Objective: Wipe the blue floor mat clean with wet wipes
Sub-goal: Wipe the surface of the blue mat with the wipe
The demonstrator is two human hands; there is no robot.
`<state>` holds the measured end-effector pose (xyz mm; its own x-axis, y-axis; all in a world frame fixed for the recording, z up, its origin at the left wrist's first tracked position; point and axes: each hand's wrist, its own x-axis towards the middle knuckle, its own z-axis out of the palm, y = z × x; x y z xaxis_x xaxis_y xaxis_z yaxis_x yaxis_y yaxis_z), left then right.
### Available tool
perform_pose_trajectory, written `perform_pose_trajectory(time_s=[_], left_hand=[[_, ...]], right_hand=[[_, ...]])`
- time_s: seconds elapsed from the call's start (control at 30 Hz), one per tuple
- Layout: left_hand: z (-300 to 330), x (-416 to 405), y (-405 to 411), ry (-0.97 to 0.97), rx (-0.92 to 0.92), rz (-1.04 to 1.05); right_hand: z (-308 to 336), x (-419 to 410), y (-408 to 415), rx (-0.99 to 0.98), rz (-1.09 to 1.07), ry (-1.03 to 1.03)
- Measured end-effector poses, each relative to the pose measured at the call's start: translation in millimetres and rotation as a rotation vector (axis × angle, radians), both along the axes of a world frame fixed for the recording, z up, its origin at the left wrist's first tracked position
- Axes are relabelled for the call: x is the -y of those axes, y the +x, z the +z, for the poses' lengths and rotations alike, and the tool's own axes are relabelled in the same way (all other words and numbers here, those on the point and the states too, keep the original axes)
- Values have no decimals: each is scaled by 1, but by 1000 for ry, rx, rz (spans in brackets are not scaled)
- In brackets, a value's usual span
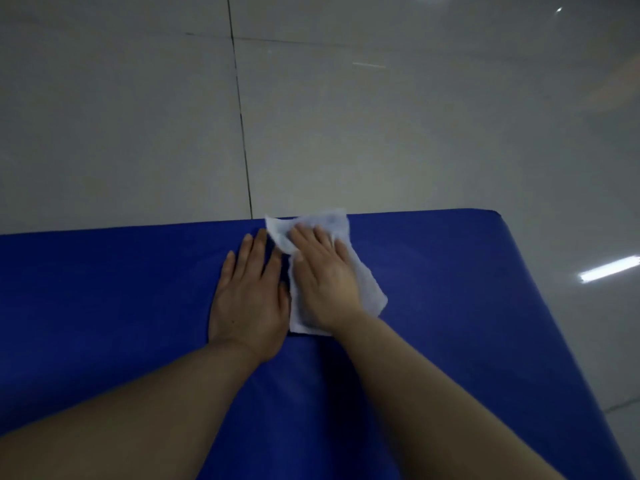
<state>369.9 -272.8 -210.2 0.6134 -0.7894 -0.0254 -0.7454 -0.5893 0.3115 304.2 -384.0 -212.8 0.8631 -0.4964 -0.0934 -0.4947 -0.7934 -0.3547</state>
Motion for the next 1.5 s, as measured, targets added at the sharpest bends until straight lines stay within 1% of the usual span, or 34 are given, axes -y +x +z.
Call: perform_pose_trajectory(time_s=[0.07,0.13,0.27,0.33,0.4,0.43,0.47,0.53,0.57,0.63,0.7,0.77,0.83,0.9,0.93,0.97,1.0,1.07,1.13,1.2,1.23,1.27,1.33,1.4,1.43,1.5], left_hand=[[0,1,2,-14,20,-1],[-4,0,3,6,24,-2],[-10,-1,3,19,43,2],[-11,0,5,9,58,-7],[-14,0,6,0,72,-10],[-15,-1,6,2,76,-13],[-15,-1,6,5,84,-16],[-14,-1,5,19,100,-17],[-14,0,5,27,98,-17],[-14,0,6,26,83,-17],[-14,0,6,15,66,-18],[-13,0,7,9,59,-21],[-13,1,7,6,56,-25],[-13,1,8,2,55,-22],[-13,1,8,3,55,-22],[-13,1,8,6,55,-25],[-13,1,8,10,59,-26],[-11,1,8,24,69,-28],[-10,2,8,32,73,-27],[-9,3,8,33,69,-27],[-10,3,9,30,65,-27],[-10,2,9,25,63,-26],[-11,2,9,15,61,-27],[-11,3,9,13,64,-29],[-12,3,9,13,66,-27],[-12,3,9,15,64,-21]], right_hand=[[4,17,8,-81,177,-100],[5,41,0,-89,227,-159],[5,96,-24,-105,12,-299],[4,111,-24,-154,-142,-290],[8,103,-8,-191,-293,-254],[9,89,1,-225,-285,-222],[8,73,10,-245,-199,-203],[8,39,16,-201,49,-187],[8,32,15,-187,132,-187],[7,50,5,-178,197,-189],[8,79,-13,-124,116,-197],[6,110,-34,-101,-55,-218],[7,135,-52,-159,-280,-202],[7,146,-52,-244,-548,-148],[7,144,-45,-288,-608,-142],[7,135,-35,-317,-589,-176],[6,121,-25,-317,-496,-216],[3,79,-5,-221,-234,-213],[4,44,2,-158,-27,-174],[5,45,-4,-134,78,-140],[2,57,-12,-123,76,-163],[-2,74,-24,-112,21,-195],[-4,108,-51,-133,-194,-233],[1,130,-68,-194,-387,-152],[4,132,-69,-218,-432,-130],[11,117,-57,-270,-449,-174]])
